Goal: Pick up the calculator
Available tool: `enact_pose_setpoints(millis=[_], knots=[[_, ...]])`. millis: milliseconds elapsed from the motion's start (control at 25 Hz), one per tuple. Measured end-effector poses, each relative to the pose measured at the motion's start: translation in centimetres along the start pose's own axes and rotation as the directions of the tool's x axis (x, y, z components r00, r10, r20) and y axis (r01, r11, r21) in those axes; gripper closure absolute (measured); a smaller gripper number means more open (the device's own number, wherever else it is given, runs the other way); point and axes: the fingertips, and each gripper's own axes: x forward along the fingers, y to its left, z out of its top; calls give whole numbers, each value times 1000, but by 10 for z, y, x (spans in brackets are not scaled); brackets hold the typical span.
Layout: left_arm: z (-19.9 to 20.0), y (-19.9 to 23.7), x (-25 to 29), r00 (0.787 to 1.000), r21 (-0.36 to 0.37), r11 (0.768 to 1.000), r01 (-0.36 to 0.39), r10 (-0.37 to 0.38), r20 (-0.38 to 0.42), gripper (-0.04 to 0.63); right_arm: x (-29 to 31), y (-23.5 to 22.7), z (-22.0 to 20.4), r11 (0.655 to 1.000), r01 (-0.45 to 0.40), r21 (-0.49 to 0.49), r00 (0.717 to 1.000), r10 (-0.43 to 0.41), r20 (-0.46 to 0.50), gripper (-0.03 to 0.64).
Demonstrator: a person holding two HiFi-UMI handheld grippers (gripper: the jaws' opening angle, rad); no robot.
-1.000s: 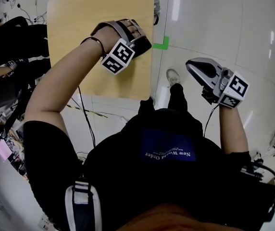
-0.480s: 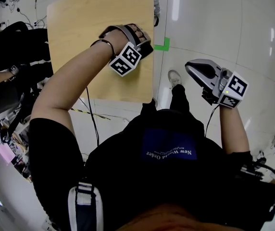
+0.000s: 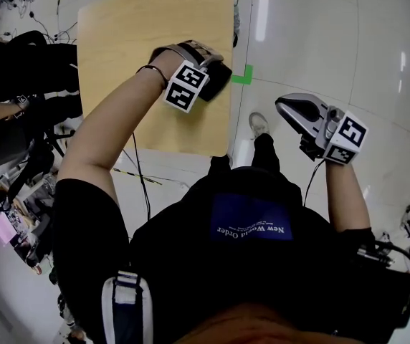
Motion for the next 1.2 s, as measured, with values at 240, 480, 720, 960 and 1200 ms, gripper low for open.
enact_pose_setpoints(millis=[240, 480, 720, 960, 1200], knots=[[5, -3, -37, 979, -284, 952, -115, 157, 130, 6, 13, 20, 5, 999, -31, -25, 999, 30, -23, 632], [9, -26, -90, 875, -604, 773, -195, 416, 249, 6, 36, 53, 10, 995, -76, -64, 996, 73, -54, 632], [13, -77, -147, 714, -812, 548, -198, 649, 264, 6, 69, 94, 13, 984, -129, -122, 987, 116, -111, 632], [36, -128, -195, 549, -920, 367, -137, 801, 238, 6, 89, 129, 22, 976, -160, -147, 980, 139, -144, 632], [49, -203, -238, 348, -987, 158, -11, 926, 144, 6, 107, 179, 23, 964, -186, -190, 975, 157, -155, 632]])
